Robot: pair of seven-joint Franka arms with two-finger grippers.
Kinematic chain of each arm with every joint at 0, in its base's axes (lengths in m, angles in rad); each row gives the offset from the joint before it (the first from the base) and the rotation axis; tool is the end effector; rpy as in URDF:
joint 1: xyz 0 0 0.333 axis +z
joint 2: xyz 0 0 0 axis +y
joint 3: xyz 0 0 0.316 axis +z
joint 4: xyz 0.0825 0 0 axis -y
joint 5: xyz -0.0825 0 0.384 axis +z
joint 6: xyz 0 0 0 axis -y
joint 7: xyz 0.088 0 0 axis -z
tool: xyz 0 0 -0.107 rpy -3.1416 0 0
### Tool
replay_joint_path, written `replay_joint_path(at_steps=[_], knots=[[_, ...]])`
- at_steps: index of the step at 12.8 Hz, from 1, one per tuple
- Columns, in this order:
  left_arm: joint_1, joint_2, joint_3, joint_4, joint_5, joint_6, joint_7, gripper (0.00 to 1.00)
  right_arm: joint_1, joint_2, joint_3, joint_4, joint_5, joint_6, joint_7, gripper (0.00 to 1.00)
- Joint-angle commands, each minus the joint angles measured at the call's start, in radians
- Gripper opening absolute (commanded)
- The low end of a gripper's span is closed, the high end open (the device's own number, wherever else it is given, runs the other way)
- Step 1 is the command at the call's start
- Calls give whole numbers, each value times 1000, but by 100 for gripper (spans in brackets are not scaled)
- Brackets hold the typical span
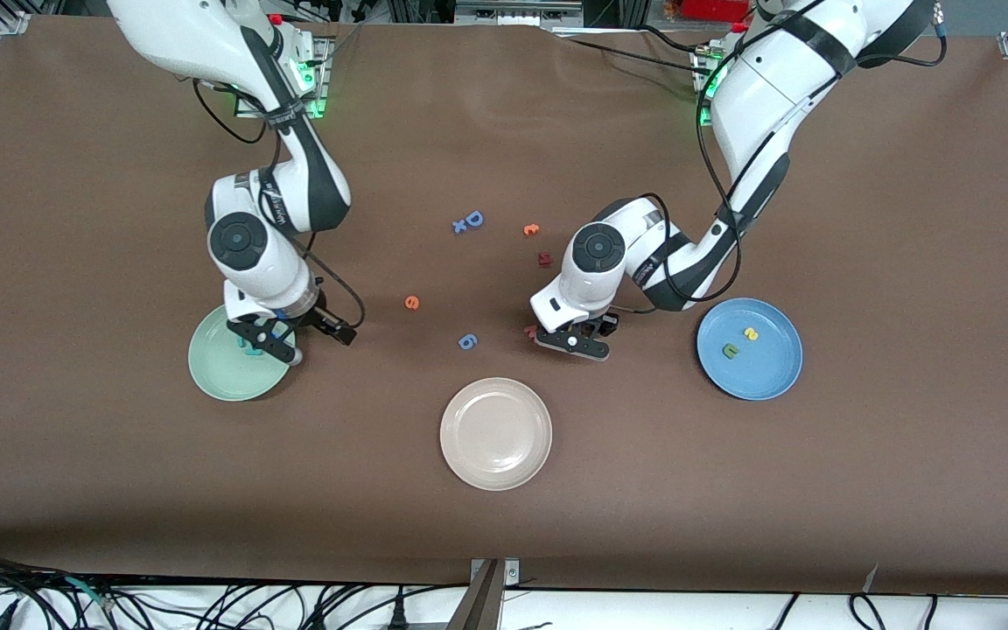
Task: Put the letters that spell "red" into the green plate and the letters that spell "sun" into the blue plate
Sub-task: 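Grasp a yellow letter with the left gripper while the right reaches an orange letter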
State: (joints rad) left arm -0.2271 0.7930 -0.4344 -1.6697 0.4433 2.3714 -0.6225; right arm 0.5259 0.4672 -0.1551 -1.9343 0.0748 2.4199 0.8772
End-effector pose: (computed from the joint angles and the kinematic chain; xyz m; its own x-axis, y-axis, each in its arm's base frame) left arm 0.5560 -0.3871 0.1739 0.9700 -0.2429 0.0070 -0.2430 -0.9700 0.0034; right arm 0.5820 0.2313 0.2479 0.8548 -0.5180 0.0309 -0.5181 -0.8553 -0.0077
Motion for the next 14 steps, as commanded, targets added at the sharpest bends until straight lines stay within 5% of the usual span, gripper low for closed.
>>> replay_joint_path(at_steps=[1, 7, 14], knots=[[-12, 6, 10, 21, 35, 2, -23, 0, -9, 42, 43, 37, 8, 8, 86, 99], [32, -109, -1, 22, 15, -156, 29, 0, 28, 96, 105, 37, 13, 120, 216, 99], [323, -199, -21, 19, -120, -305, 593, 0, 94, 129, 105, 29, 14, 114, 276, 99]])
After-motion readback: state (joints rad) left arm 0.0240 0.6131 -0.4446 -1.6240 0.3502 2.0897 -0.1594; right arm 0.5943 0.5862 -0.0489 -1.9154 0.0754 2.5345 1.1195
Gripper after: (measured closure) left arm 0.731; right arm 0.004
